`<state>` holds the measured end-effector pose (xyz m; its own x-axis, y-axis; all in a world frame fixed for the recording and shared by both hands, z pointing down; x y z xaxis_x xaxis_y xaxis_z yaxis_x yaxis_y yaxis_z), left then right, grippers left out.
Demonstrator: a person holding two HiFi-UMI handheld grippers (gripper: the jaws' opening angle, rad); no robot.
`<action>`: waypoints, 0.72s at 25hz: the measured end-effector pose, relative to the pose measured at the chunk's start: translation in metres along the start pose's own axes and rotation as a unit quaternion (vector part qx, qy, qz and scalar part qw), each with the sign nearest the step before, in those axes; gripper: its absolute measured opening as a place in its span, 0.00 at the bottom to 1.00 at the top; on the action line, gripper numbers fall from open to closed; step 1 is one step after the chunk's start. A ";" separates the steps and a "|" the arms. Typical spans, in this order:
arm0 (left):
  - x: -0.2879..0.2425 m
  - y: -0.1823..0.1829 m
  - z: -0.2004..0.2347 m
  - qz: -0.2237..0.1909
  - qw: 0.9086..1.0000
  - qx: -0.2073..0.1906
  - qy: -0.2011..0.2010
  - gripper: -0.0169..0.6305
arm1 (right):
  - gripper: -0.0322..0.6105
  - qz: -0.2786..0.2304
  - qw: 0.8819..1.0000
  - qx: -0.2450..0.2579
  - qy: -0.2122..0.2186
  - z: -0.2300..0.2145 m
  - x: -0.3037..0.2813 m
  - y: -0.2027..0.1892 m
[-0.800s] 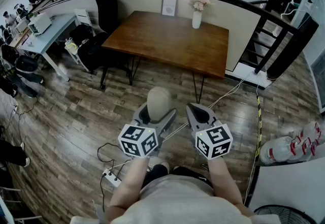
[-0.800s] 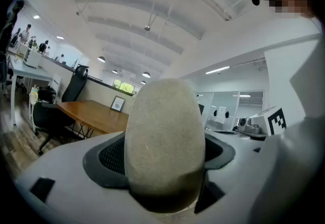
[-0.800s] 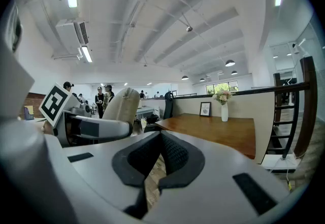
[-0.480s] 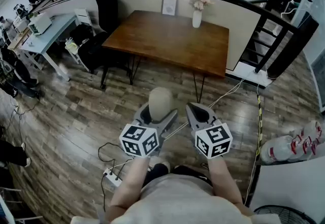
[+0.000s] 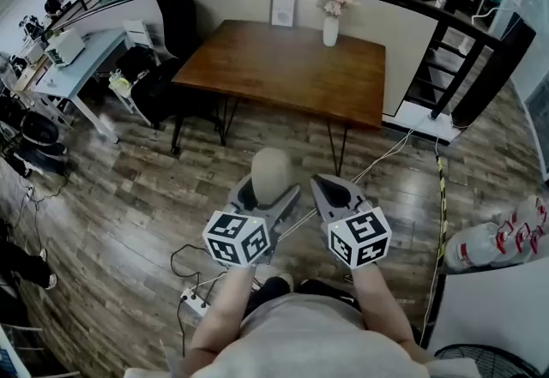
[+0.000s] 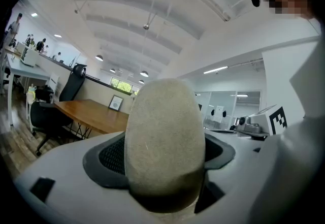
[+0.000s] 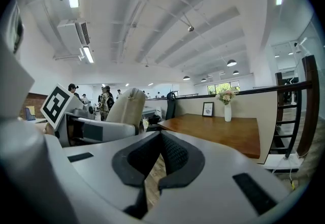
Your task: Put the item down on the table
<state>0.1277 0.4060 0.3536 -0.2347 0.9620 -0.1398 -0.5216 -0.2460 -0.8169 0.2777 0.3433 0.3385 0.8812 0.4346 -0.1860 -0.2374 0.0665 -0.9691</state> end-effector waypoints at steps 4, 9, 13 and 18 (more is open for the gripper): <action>0.003 0.004 0.005 0.001 1.000 -0.004 -0.008 0.66 | 0.06 -0.018 1.000 -0.017 0.006 0.005 -0.004 0.002; 0.007 0.010 0.018 -0.001 1.000 -0.002 -0.013 0.66 | 0.06 -0.020 0.999 -0.025 -0.005 0.005 -0.009 -0.001; 0.010 0.013 0.029 0.001 1.000 0.000 -0.019 0.66 | 0.06 -0.014 0.999 -0.026 -0.021 0.010 -0.015 -0.004; 0.006 0.019 0.043 0.003 1.000 0.007 -0.018 0.66 | 0.06 -0.008 1.000 -0.022 -0.013 0.014 -0.036 -0.002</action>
<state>0.0810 0.4015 0.3610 -0.2676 0.9555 -0.1240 -0.5313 -0.2537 -0.8083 0.2407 0.3396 0.3493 0.8740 0.4567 -0.1664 -0.2038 0.0337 -0.9784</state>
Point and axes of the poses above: the fingertips, and each gripper's own axes: x backward along the fingers, z to its left, y out of its top, the point moved 8 cm from there along x, backward along the fingers, and after that the axes turned 14 degrees about x, right-handed, at the moved point
